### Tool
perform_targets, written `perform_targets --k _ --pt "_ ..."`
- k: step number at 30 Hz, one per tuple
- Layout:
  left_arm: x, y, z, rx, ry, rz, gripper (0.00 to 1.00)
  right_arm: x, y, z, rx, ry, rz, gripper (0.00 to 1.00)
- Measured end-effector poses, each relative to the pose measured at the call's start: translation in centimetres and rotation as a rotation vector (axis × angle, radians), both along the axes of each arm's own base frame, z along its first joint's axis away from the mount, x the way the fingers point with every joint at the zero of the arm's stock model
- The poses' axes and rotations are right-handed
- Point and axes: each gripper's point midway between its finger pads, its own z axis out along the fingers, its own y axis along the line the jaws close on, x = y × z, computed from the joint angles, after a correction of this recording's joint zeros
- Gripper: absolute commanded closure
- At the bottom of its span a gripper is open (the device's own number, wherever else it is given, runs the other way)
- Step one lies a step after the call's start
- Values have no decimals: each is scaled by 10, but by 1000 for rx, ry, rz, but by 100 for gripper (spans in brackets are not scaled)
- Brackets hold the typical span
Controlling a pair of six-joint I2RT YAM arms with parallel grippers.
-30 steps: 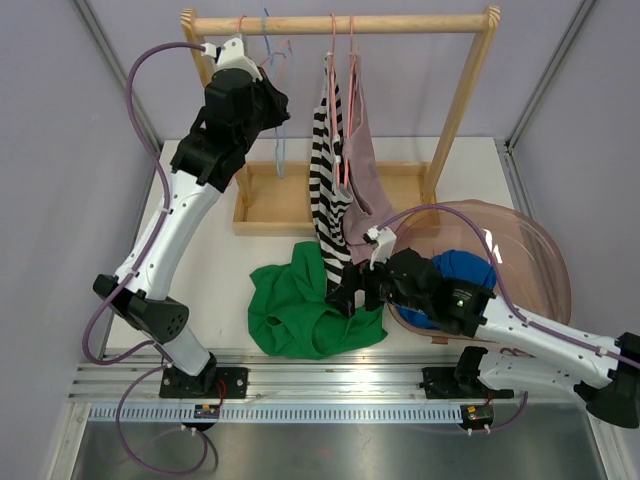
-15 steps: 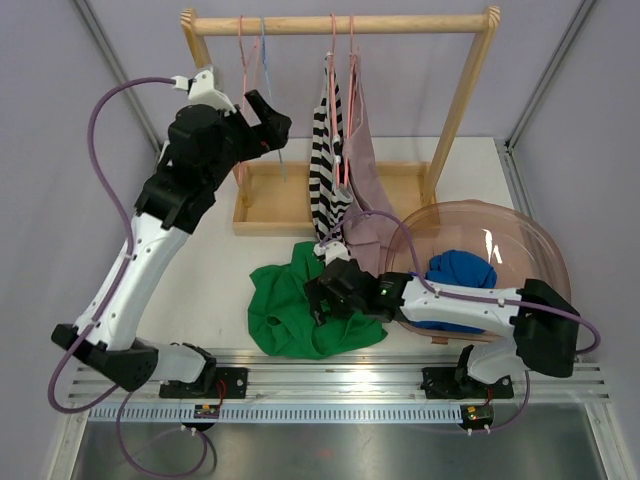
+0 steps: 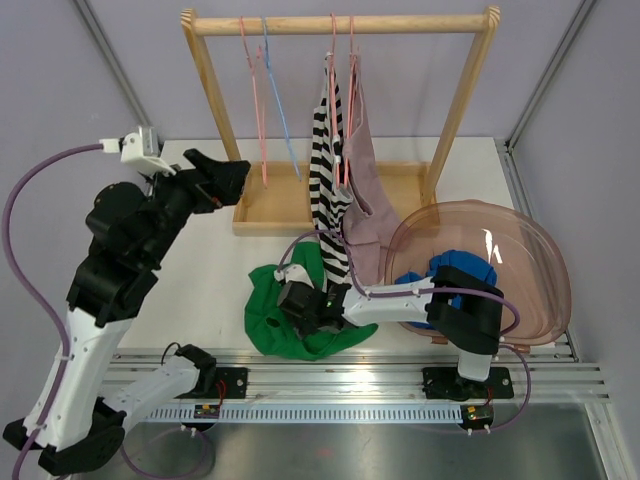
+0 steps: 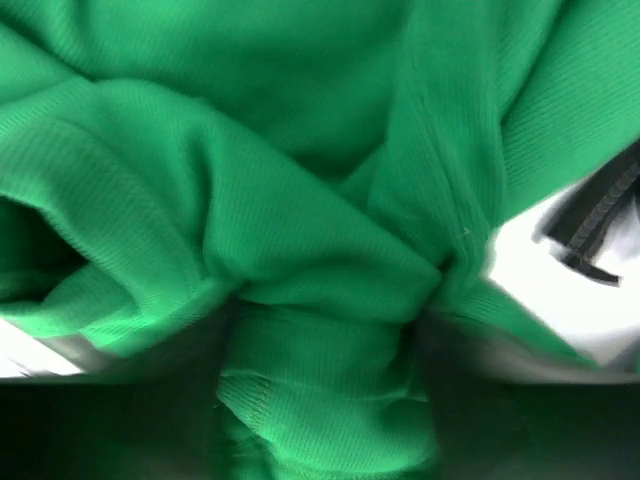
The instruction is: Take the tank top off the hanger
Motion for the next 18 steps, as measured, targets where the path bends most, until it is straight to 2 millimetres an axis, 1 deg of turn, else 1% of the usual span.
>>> perform_targets --k 3,4,8,10,11,13,15,18 --pt "-17 14 -3 15 -12 25 1 -2 10 0 23 -1 12 80" --pt "-22 20 -3 19 -20 36 1 -3 11 0 26 -3 15 100" --pt "-40 38 -11 42 -31 75 1 -3 10 7 33 -8 22 100" --pt "-45 44 -15 60 -28 94 1 -5 5 17 48 -11 29 100" --pt "-46 47 -17 72 -22 103 1 -6 1 27 60 -16 31 100" --pt "-47 51 -23 96 -8 116 1 -7 -6 58 112 -44 29 100" --pt "-47 53 -28 120 7 121 1 -4 -11 99 190 -95 18 100" --pt "-48 54 -37 151 31 119 1 2 -31 171 326 -197 -20 100"
